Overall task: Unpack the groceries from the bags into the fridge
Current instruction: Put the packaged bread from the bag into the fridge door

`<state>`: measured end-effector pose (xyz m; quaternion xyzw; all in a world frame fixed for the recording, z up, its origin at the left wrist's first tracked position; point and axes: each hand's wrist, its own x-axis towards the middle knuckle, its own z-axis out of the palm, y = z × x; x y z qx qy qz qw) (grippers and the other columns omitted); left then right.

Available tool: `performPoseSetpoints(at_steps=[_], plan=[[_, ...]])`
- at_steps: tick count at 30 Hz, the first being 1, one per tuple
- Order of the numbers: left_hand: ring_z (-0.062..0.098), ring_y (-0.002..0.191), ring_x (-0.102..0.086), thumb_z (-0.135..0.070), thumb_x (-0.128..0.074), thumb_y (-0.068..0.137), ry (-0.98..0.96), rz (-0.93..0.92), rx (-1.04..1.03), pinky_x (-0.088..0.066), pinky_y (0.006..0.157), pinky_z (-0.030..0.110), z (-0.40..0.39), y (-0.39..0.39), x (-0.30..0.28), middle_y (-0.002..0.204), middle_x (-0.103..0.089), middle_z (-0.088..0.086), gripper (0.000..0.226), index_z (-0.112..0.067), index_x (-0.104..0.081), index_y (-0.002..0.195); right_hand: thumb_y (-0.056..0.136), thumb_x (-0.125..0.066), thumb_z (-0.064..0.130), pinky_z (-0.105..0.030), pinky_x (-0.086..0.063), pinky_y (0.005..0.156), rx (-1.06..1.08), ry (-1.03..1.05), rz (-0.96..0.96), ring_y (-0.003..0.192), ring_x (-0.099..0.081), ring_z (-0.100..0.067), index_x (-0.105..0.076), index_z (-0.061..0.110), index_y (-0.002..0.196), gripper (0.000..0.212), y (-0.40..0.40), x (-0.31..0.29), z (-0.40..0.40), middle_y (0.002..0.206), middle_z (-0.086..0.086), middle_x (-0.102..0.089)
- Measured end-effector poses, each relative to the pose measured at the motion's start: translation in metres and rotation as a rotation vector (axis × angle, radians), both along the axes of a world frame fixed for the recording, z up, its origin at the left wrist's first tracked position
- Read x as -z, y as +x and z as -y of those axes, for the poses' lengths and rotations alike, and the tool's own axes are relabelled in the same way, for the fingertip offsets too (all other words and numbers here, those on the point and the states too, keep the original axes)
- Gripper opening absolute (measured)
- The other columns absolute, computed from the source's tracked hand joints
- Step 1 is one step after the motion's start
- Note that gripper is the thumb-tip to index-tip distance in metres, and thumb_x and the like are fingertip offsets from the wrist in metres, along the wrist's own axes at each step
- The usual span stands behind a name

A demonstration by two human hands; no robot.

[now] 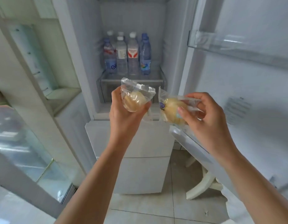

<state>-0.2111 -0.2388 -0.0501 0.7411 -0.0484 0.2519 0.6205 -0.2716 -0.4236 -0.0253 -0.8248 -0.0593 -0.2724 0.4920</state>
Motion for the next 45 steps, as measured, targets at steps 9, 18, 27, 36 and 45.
performPoseSetpoints(at_steps=[9,18,27,36,45], plan=[[-0.005,0.091,-0.062,-0.034,-0.083,0.070,-0.065,0.131,0.133,-0.052,0.081,0.023,0.025,0.067,-0.064,0.102,-0.063,-0.017,0.065,-0.024,-0.048,0.124,0.083,-0.072,0.028,-0.028,-0.056,0.074,0.132,-0.033,0.189,0.086,-0.066,-0.004,-0.058,0.020,0.110,0.031,0.042,-0.056,0.011,0.098,0.012,-0.066],[-0.006,0.089,-0.062,-0.040,-0.082,0.070,-0.084,0.219,0.257,-0.055,0.084,0.030,0.051,0.095,-0.128,0.101,-0.063,-0.016,0.062,-0.025,-0.047,0.119,0.084,-0.071,0.024,-0.030,-0.057,0.069,0.240,-0.028,0.337,0.081,-0.068,-0.012,-0.052,0.021,0.117,0.038,0.046,-0.114,0.018,0.096,0.000,-0.065],[0.010,0.098,-0.061,-0.049,-0.079,0.067,-0.084,0.247,0.348,-0.051,0.089,0.035,0.099,0.112,-0.182,0.103,-0.061,-0.012,0.075,-0.022,-0.043,0.127,0.084,-0.070,0.025,-0.035,-0.058,0.065,0.396,-0.030,0.389,0.071,-0.068,-0.015,-0.047,0.029,0.118,0.041,0.055,-0.172,0.046,0.099,-0.001,-0.061],[0.014,0.091,-0.063,-0.049,-0.077,0.068,-0.039,0.246,0.505,-0.052,0.085,0.034,0.158,0.124,-0.195,0.094,-0.063,-0.007,0.098,-0.034,-0.018,0.144,0.085,-0.065,0.019,-0.031,-0.052,0.062,0.529,-0.099,0.326,0.072,-0.060,-0.021,-0.042,0.029,0.109,0.034,0.052,-0.180,0.090,0.085,-0.004,-0.061],[0.022,0.110,-0.055,-0.055,-0.073,0.071,0.191,0.245,0.435,-0.047,0.092,0.041,0.167,0.126,-0.193,0.123,-0.055,0.001,0.086,-0.038,-0.026,0.141,0.080,-0.071,0.021,-0.051,-0.053,0.081,0.580,-0.168,0.169,0.098,-0.060,-0.026,-0.055,0.021,0.104,0.029,0.045,-0.183,0.101,0.099,0.003,-0.058]])
